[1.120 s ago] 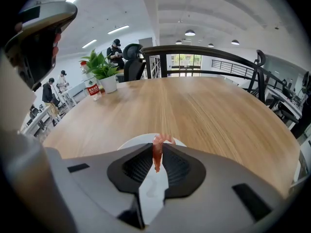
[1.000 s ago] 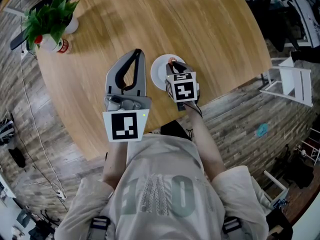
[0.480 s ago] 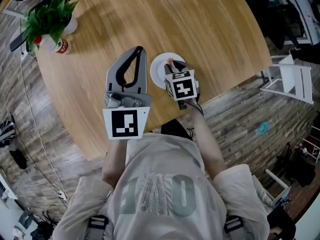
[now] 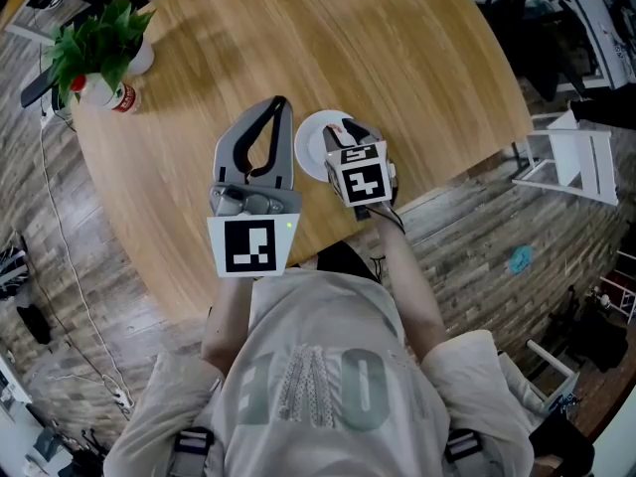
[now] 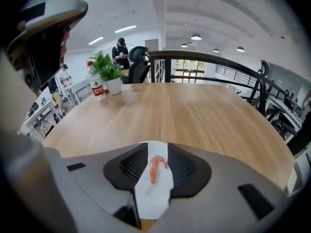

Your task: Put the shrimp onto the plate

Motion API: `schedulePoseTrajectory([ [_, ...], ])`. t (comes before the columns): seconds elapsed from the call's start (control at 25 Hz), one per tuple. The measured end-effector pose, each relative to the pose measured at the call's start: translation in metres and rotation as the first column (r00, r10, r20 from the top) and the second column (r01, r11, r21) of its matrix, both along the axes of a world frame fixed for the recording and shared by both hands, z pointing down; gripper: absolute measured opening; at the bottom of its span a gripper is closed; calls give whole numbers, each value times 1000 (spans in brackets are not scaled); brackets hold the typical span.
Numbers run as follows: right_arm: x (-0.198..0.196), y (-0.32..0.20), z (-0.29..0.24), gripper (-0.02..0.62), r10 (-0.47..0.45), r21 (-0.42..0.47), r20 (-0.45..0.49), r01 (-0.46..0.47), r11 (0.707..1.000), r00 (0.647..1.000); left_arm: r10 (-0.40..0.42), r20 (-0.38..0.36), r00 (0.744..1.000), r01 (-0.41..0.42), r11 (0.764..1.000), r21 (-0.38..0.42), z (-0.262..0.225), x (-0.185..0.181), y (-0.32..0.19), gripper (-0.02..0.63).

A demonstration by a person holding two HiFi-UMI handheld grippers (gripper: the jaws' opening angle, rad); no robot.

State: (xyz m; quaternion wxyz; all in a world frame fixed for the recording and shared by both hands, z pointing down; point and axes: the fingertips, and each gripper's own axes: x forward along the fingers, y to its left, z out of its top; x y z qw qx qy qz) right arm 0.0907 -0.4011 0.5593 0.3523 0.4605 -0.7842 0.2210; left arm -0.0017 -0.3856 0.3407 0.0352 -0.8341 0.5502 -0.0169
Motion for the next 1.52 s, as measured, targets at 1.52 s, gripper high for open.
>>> schedulePoseTrajectory([
  [1.52,29,66,-231,18,54,704,227,-202,681,972,68,30,997,-70,996,62,-29,28,49,9],
])
